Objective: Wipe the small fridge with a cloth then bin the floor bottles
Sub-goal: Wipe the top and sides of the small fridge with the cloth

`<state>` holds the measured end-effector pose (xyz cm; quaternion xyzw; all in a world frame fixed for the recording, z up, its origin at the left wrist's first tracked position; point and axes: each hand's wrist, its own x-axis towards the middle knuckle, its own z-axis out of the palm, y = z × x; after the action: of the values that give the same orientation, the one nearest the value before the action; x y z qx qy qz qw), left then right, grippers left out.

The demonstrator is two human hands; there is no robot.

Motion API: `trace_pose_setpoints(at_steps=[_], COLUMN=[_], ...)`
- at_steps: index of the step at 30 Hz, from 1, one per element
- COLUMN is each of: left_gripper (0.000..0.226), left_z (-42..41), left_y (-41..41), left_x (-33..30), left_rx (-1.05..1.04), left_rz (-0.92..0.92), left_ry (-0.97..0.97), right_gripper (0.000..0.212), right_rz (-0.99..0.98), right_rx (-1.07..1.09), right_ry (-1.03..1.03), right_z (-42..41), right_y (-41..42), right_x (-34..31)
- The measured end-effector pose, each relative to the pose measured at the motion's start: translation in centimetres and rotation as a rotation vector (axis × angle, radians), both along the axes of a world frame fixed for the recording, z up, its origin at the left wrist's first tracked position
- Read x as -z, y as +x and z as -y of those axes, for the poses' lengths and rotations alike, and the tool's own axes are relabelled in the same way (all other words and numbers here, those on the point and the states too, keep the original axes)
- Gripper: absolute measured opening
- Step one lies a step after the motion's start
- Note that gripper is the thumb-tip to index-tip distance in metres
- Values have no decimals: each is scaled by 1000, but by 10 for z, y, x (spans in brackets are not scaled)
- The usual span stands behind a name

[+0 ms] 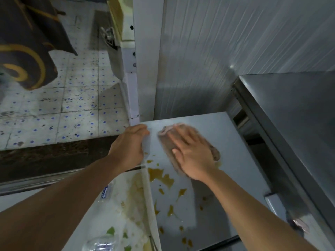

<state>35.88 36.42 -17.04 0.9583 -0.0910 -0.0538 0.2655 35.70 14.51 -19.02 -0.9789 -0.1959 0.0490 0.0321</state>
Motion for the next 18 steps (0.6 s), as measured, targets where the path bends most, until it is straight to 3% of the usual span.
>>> trace_pose_setpoints(at_steps=[5, 11, 15, 18], left_gripper=[57, 59, 60, 60], left_z=[-7, -34, -49, -50], left_y=[1, -8, -14, -19], left_x=[-4, -6, -4, -6], left_rx=[-2, -122, -148, -140], left_rz=[-36, -62, -86, -92], left_ry=[-51, -79, -49, -37], right_gripper=[54, 57, 45, 50], right_rz=[22, 53, 34, 35], right_rx=[385, 68, 43, 8], right_ry=[-22, 6, -2, -11], right_z=[13, -77, -101, -99], right_y=[39, 28, 52, 42], right_x=[3, 7, 3, 4])
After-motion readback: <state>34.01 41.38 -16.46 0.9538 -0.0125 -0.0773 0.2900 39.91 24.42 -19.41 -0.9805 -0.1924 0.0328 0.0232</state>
